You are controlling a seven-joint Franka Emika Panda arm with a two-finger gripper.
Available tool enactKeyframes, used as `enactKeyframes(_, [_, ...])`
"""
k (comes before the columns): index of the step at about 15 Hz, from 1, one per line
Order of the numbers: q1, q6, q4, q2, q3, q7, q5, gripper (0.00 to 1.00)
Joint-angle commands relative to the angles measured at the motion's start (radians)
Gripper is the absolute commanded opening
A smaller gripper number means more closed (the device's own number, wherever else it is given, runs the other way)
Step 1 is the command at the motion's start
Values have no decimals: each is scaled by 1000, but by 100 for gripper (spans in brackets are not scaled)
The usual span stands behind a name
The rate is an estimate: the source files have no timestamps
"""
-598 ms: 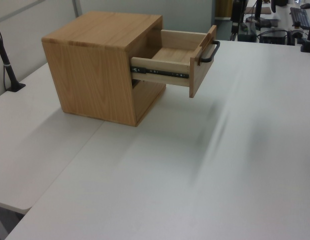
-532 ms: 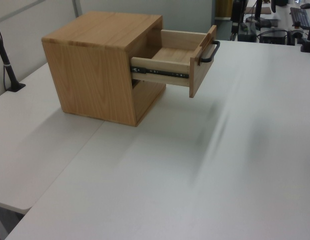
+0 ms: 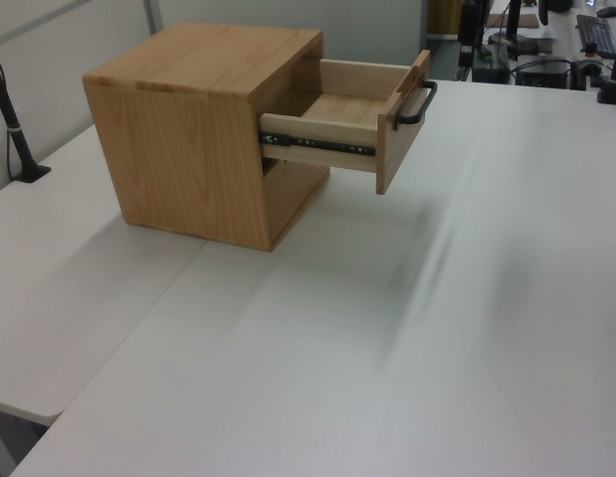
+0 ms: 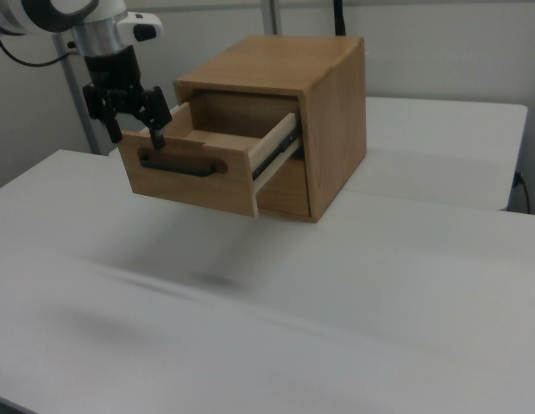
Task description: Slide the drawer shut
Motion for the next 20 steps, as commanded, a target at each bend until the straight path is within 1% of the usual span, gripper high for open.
enactKeyframes(1, [8, -33, 16, 3, -5, 5, 17, 100])
enactKeyframes(5, [8, -35, 12, 5, -5, -18, 15, 100])
enactKeyframes(6, [10, -38, 9, 6, -4, -46, 12, 100])
enactKeyframes(7, [11, -38, -9, 5, -1, -132, 4, 91])
enactKeyframes(8, [11, -39, -16, 5, -1, -173, 6, 77])
enactKeyframes(9, [11, -36, -29, 6, 1, -170, 6, 64])
enactKeyframes(10, [14, -24, -48, 11, 2, -150, 7, 44])
enactKeyframes(11, [14, -19, -53, 23, 4, -114, 10, 29])
enactKeyframes(12, [16, -7, -51, 40, 7, -59, 10, 18])
enactKeyframes(15, [26, 121, -79, 77, 18, 109, 4, 9])
enactKeyframes(16, [30, 155, -82, 94, 18, 142, 4, 4])
enactKeyframes(18, [34, 218, -80, 124, 18, 214, 3, 1])
enactKeyframes(20, [33, 270, -82, 134, 18, 265, 3, 1])
